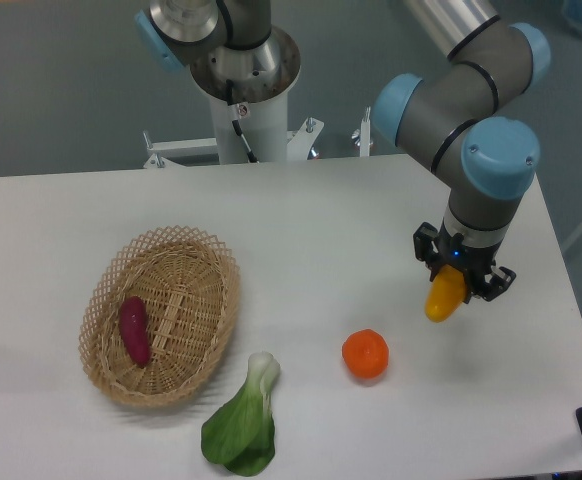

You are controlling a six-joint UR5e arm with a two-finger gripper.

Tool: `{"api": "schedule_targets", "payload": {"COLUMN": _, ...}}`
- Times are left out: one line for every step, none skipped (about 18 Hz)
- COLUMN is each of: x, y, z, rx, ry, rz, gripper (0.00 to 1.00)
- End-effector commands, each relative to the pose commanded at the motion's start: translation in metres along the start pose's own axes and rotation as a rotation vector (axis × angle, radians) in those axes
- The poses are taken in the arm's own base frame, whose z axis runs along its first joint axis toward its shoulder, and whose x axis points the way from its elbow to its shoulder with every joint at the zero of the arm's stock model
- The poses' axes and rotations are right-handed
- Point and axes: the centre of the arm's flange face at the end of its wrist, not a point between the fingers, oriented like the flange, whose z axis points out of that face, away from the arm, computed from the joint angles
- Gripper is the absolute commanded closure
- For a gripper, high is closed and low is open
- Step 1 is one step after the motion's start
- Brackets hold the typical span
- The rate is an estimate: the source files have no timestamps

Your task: Place the mango in the basket

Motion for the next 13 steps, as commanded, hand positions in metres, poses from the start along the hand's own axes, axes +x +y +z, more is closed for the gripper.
{"api": "schedule_targets", "payload": {"x": -0.0001, "y": 0.0, "z": -0.0001, "rx": 0.0, "ry": -0.001, "rz": 0.0, "gripper": 0.62}}
{"api": "schedule_targets", "payload": {"x": -0.0001, "y": 0.0, "z": -0.0002, "rx": 0.0, "ry": -0.001, "rz": 0.0, "gripper": 0.62}}
{"api": "schedule_targets", "payload": {"x": -0.0001, "y": -0.0002, "z": -0.0002, "rx": 0.002, "ry": -0.001, "rz": 0.001, "gripper": 0.62}}
{"api": "schedule_targets", "payload": {"x": 0.0, "y": -0.0001, "z": 0.0, "rx": 0.002, "ry": 0.0, "rz": 0.002, "gripper": 0.62}}
{"api": "schedule_targets", "payload": {"x": -0.0004, "y": -0.0002, "z": -0.0007, "rx": 0.002, "ry": -0.001, "rz": 0.001, "gripper": 0.62}}
{"api": "schedule_targets", "payload": {"x": -0.0002, "y": -0.0002, "z": -0.0017, "rx": 0.002, "ry": -0.003, "rz": 0.001, "gripper": 0.61}}
{"api": "schedule_targets", "payload": {"x": -0.0006, "y": -0.0002, "z": -0.0024, "rx": 0.002, "ry": -0.004, "rz": 0.003, "gripper": 0.61}}
{"api": "schedule_targets", "payload": {"x": -0.0004, "y": -0.0002, "z": -0.0019, "rx": 0.002, "ry": -0.004, "rz": 0.003, "gripper": 0.61}}
{"api": "schedule_targets", "payload": {"x": -0.0002, "y": -0.0003, "z": -0.0017, "rx": 0.004, "ry": -0.002, "rz": 0.003, "gripper": 0.6}}
{"api": "schedule_targets", "payload": {"x": 0.0001, "y": -0.0009, "z": -0.0027, "rx": 0.01, "ry": -0.003, "rz": 0.003, "gripper": 0.6}}
{"api": "schedule_targets", "payload": {"x": 0.0002, "y": -0.0013, "z": -0.0028, "rx": 0.014, "ry": -0.002, "rz": 0.003, "gripper": 0.6}}
{"api": "schedule_targets", "payload": {"x": 0.0006, "y": -0.0024, "z": -0.0028, "rx": 0.016, "ry": -0.001, "rz": 0.003, "gripper": 0.6}}
{"api": "schedule_targets", "payload": {"x": 0.0018, "y": -0.0036, "z": -0.003, "rx": 0.02, "ry": 0.001, "rz": -0.005, "gripper": 0.61}}
